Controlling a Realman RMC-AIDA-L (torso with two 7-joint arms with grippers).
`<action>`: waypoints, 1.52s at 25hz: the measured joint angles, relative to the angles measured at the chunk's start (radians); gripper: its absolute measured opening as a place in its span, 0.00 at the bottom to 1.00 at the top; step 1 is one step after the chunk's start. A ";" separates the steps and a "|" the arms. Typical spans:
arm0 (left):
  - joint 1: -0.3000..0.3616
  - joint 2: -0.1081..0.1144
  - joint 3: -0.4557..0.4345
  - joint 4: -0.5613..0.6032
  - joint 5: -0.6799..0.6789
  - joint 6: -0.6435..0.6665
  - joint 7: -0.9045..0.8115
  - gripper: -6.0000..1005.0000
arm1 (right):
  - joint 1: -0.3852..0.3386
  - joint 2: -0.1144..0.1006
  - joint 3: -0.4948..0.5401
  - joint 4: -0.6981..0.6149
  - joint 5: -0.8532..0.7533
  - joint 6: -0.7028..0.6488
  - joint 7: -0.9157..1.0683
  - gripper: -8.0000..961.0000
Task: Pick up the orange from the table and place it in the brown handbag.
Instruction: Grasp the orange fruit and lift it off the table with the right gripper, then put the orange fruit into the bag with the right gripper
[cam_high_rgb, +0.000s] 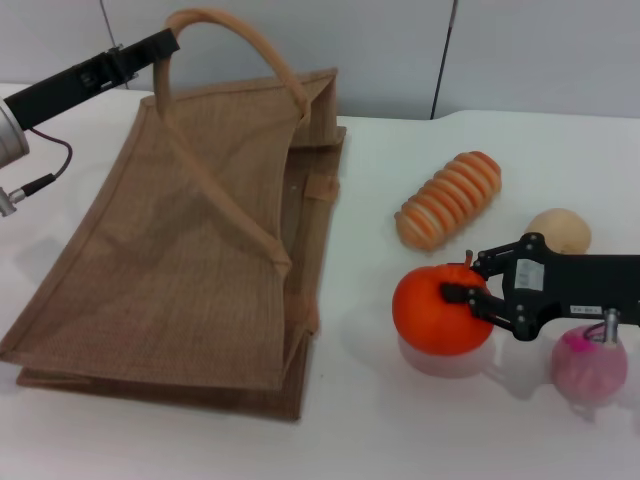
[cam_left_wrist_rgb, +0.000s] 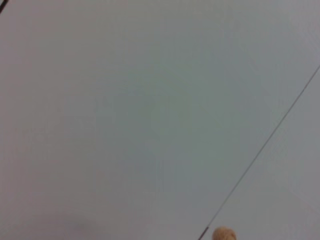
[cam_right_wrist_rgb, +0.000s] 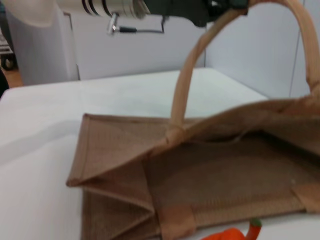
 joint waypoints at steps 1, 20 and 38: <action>0.000 0.000 0.000 0.000 -0.001 -0.007 0.000 0.13 | 0.000 0.000 0.000 0.000 0.000 0.000 0.000 0.22; -0.007 -0.002 -0.001 0.009 -0.072 -0.196 -0.011 0.13 | 0.032 0.003 -0.001 0.065 0.203 -0.011 -0.113 0.19; -0.010 0.000 -0.004 0.012 -0.119 -0.301 -0.040 0.13 | 0.163 0.006 -0.021 0.304 0.195 0.266 -0.251 0.18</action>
